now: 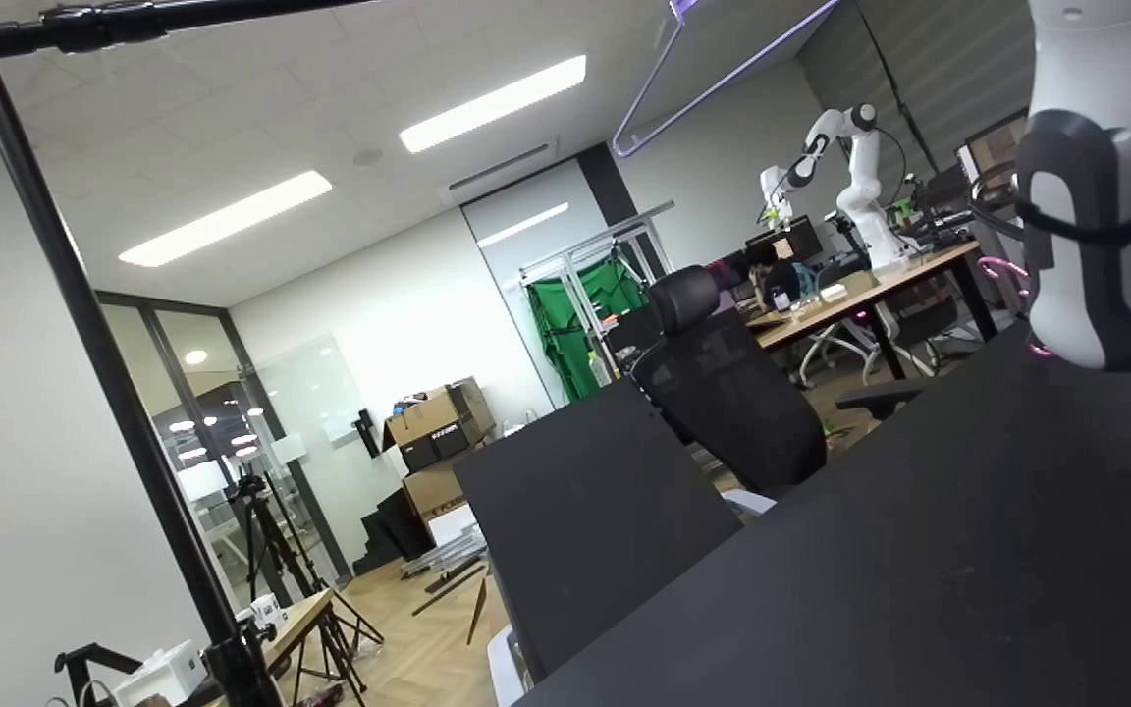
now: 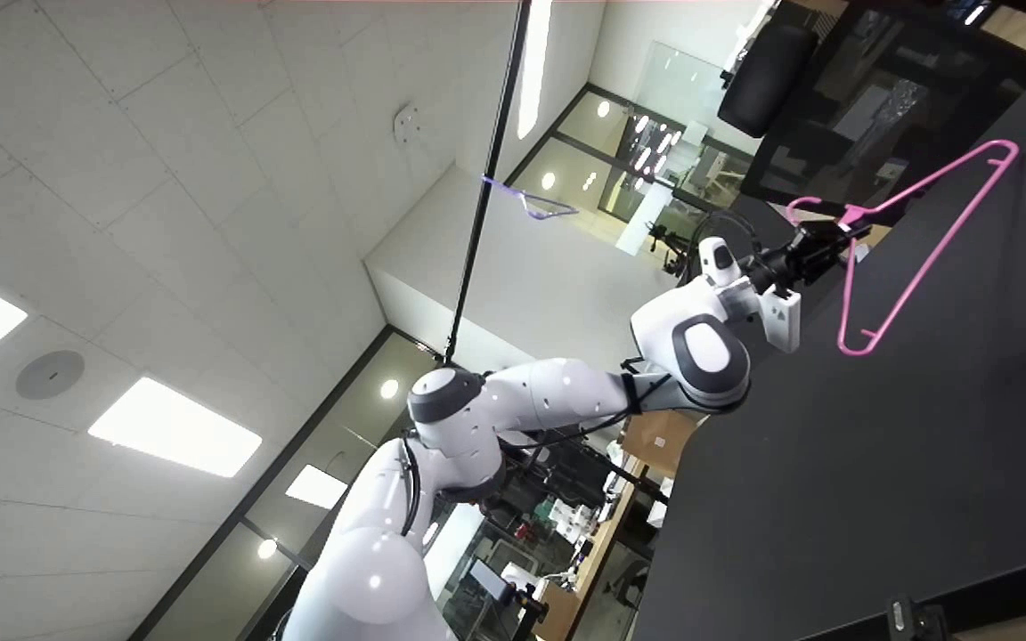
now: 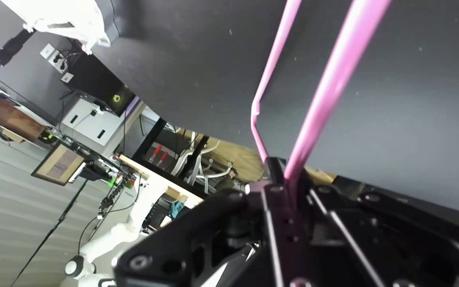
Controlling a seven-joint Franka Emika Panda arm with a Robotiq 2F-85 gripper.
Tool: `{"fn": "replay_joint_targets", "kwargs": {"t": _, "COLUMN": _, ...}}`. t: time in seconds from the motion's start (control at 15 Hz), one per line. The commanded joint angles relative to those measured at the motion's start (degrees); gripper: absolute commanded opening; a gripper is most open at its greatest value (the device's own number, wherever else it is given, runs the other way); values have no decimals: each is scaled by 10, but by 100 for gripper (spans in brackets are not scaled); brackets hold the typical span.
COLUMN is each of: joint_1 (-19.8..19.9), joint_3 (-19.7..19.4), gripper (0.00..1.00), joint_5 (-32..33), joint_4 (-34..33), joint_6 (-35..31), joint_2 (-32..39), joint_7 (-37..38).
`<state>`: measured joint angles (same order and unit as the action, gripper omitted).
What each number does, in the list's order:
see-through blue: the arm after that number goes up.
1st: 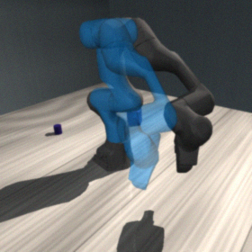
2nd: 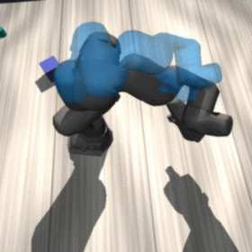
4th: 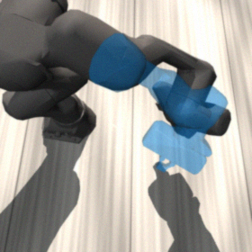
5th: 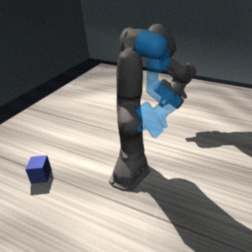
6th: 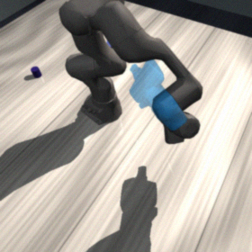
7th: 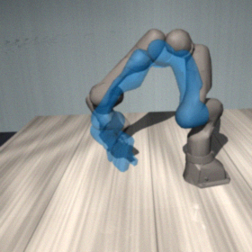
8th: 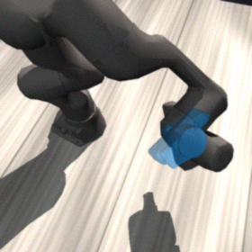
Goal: Remove the pink hanger from the rail
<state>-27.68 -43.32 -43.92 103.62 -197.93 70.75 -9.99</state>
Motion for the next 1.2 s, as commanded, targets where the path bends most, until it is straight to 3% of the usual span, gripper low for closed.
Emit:
{"fn": "replay_joint_targets", "kwargs": {"t": 0.0, "joint_1": -18, "joint_3": -20, "gripper": 2, "joint_5": -35, "joint_4": -20, "joint_6": -1, "joint_2": 65, "joint_7": 28}}
{"fn": "replay_joint_targets", "kwargs": {"t": 0.07, "joint_1": -16, "joint_3": -13, "gripper": 33, "joint_5": -34, "joint_4": -14, "joint_6": -3, "joint_2": 58, "joint_7": 18}}
{"fn": "replay_joint_targets", "kwargs": {"t": 0.13, "joint_1": -11, "joint_3": -10, "gripper": 35, "joint_5": -32, "joint_4": -13, "joint_6": -3, "joint_2": 52, "joint_7": 16}}
{"fn": "replay_joint_targets", "kwargs": {"t": 0.33, "joint_1": 18, "joint_3": 27, "gripper": 54, "joint_5": -5, "joint_4": 6, "joint_6": -1, "joint_2": -40, "joint_7": 4}}
{"fn": "replay_joint_targets", "kwargs": {"t": 0.73, "joint_1": 64, "joint_3": 67, "gripper": 95, "joint_5": 146, "joint_4": 13, "joint_6": 66, "joint_2": -224, "joint_7": 55}}
{"fn": "replay_joint_targets", "kwargs": {"t": 0.8, "joint_1": 81, "joint_3": 86, "gripper": 100, "joint_5": 173, "joint_4": 19, "joint_6": 73, "joint_2": -260, "joint_7": 61}}
{"fn": "replay_joint_targets", "kwargs": {"t": 0.93, "joint_1": 129, "joint_3": 142, "gripper": 100, "joint_5": 235, "joint_4": 37, "joint_6": 100, "joint_2": -331, "joint_7": 61}}
{"fn": "replay_joint_targets", "kwargs": {"t": 1.0, "joint_1": 86, "joint_3": 88, "gripper": 100, "joint_5": 181, "joint_4": -1, "joint_6": 79, "joint_2": -252, "joint_7": 49}}
{"fn": "replay_joint_targets", "kwargs": {"t": 1.13, "joint_1": 99, "joint_3": 99, "gripper": 100, "joint_5": 190, "joint_4": 3, "joint_6": 90, "joint_2": -280, "joint_7": 39}}
